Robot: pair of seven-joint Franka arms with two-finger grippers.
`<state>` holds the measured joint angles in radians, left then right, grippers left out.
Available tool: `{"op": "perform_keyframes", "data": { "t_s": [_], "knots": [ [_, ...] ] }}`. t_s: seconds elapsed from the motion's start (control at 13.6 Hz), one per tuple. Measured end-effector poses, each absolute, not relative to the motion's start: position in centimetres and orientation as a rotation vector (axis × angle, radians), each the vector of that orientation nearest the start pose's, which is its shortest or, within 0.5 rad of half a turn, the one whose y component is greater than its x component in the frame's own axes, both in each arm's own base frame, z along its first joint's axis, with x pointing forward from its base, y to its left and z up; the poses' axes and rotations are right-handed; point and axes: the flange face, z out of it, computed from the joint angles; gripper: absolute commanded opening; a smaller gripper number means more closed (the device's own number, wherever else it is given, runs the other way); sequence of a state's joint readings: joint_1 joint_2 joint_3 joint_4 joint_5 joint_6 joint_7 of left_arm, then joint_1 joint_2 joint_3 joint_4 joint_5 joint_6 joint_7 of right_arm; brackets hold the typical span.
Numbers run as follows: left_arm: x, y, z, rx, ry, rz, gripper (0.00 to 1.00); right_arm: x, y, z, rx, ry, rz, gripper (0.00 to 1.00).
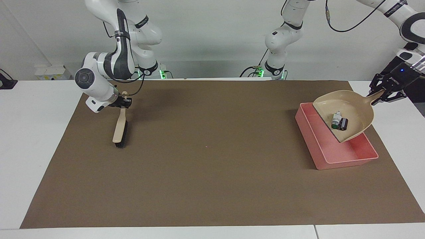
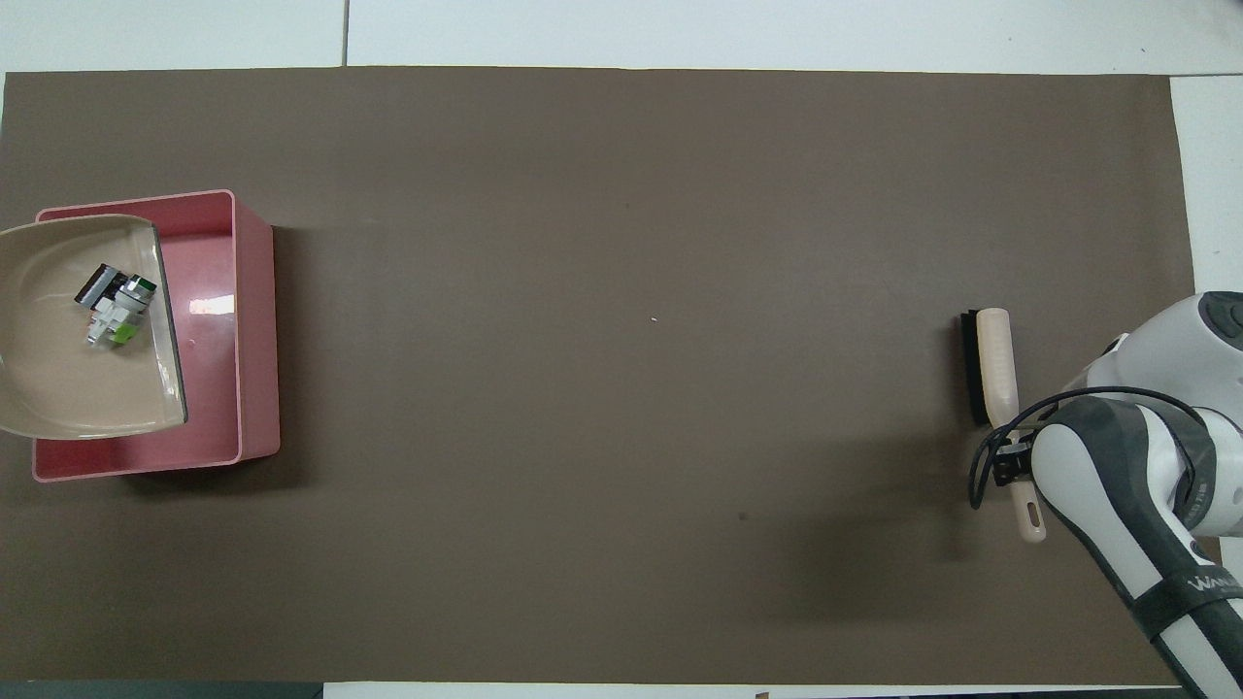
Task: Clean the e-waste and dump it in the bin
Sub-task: 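Tip the dustpan over the pink bin with the left gripper, then set the dustpan back on the table with the left gripper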
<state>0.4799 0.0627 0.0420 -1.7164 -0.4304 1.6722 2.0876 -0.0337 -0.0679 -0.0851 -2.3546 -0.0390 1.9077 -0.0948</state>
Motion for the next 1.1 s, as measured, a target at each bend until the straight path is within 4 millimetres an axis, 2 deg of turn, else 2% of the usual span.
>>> {"op": "perform_keyframes", "data": {
  "t_s": [0.15, 0.44, 0.59, 0.81, 0.95, 1.03, 1.1],
  "knots": [
    [51.7, 25.7, 54.1, -2.407, 2.235, -0.601, 0.0, 44.2, -5.5, 33.0, -3.074, 0.004, 0.587, 0.16],
    [51.6, 26.8, 53.3, -2.402, 2.247, -0.467, 0.0, 44.1, -5.5, 32.8, -3.075, 0.003, 0.584, 0.29],
    [51.5, 27.2, 53.4, -2.382, 2.254, -0.397, 0.0, 44.1, -5.5, 32.8, -3.075, 0.003, 0.583, 0.44],
    [51.6, 27.1, 53.6, -2.36, 2.265, -0.342, 0.0, 44.1, -5.5, 32.9, -3.075, 0.003, 0.58, 0.55],
    [51.8, 26.9, 54.0, -2.348, 2.268, -0.349, 0.0, 44.1, -5.5, 32.9, -3.076, 0.003, 0.579, 0.57],
    [52.0, 26.5, 54.2, -2.345, 2.273, -0.374, 0.0, 44.1, -5.5, 32.9, -3.076, 0.002, 0.579, 0.73],
    [52.2, 26.0, 54.4, -2.345, 2.282, -0.412, 0.0, 44.1, -5.5, 32.9, -3.076, 0.002, 0.579, 0.97]
  ]
}}
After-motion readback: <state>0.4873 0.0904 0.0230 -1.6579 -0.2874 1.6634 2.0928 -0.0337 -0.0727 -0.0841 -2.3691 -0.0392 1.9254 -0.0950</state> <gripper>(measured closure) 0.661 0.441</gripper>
